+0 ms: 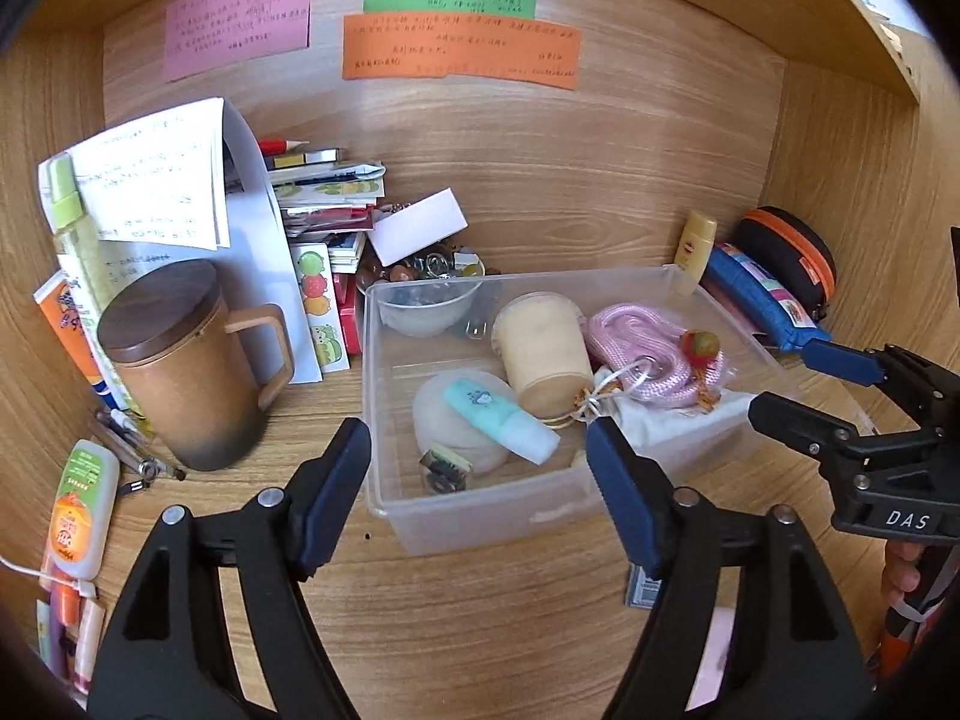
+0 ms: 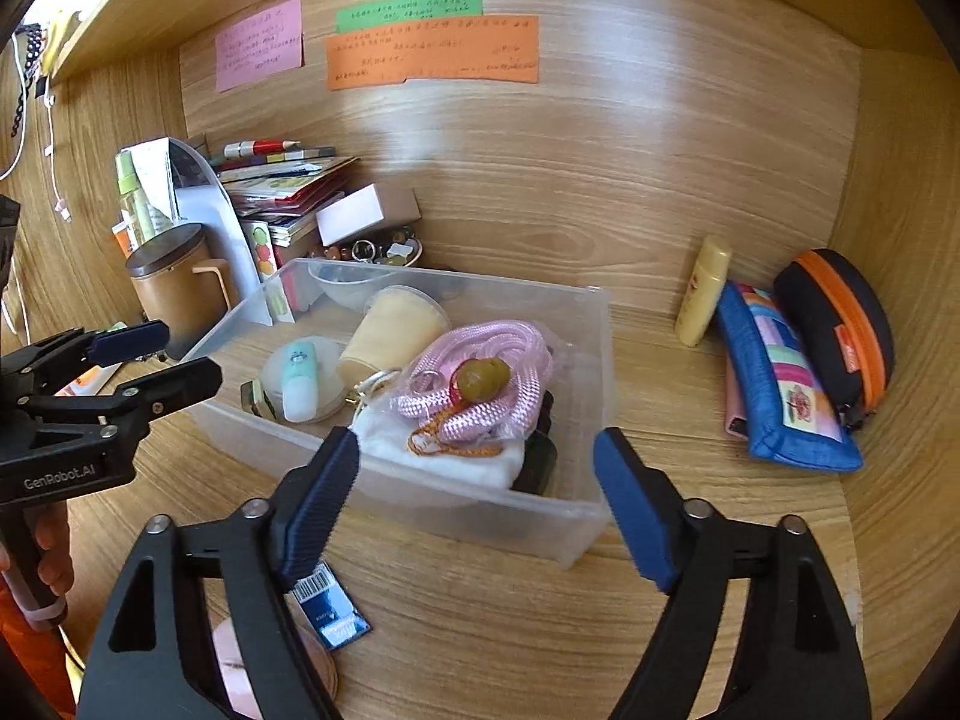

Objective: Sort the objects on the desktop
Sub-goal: 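Move both grippers back toward the pink round container and blue card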

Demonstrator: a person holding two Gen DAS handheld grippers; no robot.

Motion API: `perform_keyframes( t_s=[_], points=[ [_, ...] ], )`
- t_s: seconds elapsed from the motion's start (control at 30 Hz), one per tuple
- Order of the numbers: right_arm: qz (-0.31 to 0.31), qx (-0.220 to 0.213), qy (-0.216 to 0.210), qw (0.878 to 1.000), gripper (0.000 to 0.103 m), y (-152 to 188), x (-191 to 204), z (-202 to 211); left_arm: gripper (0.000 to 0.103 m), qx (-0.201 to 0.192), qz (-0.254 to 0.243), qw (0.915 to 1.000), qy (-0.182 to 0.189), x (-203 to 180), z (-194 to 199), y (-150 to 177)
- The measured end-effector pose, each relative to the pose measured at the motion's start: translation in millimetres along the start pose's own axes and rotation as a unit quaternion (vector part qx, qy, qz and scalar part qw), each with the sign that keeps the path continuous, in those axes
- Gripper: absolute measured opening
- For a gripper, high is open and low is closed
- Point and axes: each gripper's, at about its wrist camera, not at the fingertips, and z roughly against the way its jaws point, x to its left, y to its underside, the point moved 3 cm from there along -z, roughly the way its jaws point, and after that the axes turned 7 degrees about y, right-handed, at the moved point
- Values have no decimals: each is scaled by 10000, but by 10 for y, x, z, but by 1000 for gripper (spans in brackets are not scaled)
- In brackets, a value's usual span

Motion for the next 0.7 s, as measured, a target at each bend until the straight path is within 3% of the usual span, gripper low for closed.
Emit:
perform_keyframes(
  t_s=[0.17,0.7],
  points=[
    [-74,28,4,10000,82,90,-60,94,90,-67,-23,9998,-159,-86,131,74],
    [-677,271,30,9973,84,621,-450,406,95,212,29,9996,179,-518,292,479]
  ],
)
